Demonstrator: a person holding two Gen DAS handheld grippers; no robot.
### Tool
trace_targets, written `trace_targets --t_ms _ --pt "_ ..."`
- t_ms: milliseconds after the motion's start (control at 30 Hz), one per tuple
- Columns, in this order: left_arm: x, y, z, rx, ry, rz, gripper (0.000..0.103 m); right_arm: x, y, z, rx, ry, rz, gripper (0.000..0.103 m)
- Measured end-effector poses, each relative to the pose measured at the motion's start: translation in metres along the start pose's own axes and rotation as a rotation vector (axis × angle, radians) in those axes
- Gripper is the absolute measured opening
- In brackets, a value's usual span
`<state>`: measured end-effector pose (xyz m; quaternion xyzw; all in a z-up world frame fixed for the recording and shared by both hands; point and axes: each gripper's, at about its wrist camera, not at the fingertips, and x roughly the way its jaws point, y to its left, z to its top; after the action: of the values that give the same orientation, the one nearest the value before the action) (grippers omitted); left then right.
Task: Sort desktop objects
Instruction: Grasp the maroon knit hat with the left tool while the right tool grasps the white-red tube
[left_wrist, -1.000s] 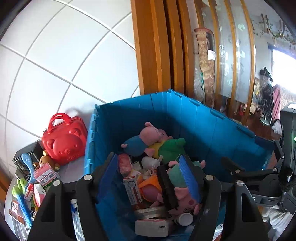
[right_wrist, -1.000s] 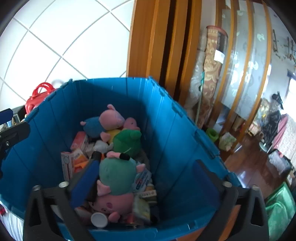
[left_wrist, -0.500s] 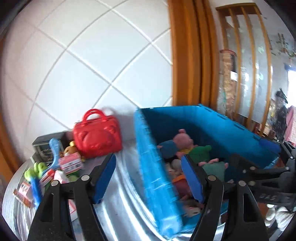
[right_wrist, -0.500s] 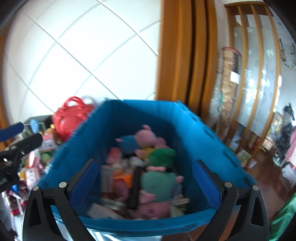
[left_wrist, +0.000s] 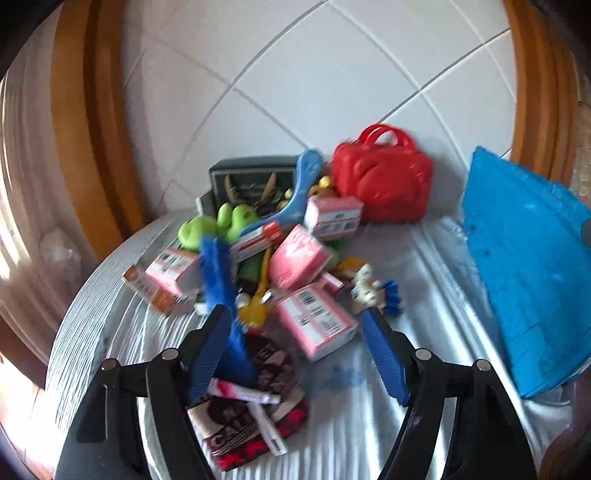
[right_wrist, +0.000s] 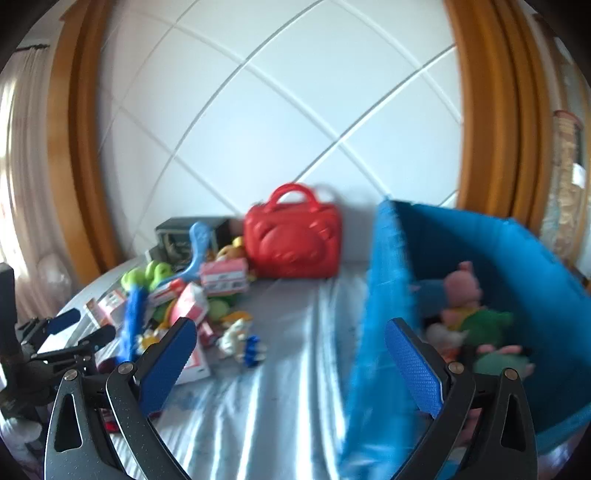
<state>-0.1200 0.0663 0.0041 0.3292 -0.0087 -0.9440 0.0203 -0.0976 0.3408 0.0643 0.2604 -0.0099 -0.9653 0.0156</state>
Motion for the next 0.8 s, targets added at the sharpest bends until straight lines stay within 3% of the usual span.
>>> trace_targets --t_ms 167,400,667,733,767,800 --pt "0.049 0.075 -0.058 -0.058 0.158 0.091 0.073 0.072 0.069 -0.030 -0.057 0.151 0.115 0.103" --pt "0.100 0.111 -0.128 -0.149 0.356 0.070 0.073 0.141 0.138 -0.089 -0.131 0.361 0.244 0.103" --pt "0.114 0.119 -0.152 -0.198 0.382 0.070 0.073 0.181 0.201 -0.137 -0.274 0.459 0.385 0.103" --pt "0.116 0.119 -0.148 -0.205 0.371 0.066 0.073 0.192 0.220 -0.144 -0.325 0.468 0.385 0.089" --pt "0.117 0.119 -0.146 -0.203 0.364 0.067 0.073 0.196 0.228 -0.147 -0.350 0.469 0.384 0.068" --pt "0.119 0.118 -0.145 -0.202 0.355 0.072 0.073 0.201 0.235 -0.150 -0.371 0.480 0.385 0.055"
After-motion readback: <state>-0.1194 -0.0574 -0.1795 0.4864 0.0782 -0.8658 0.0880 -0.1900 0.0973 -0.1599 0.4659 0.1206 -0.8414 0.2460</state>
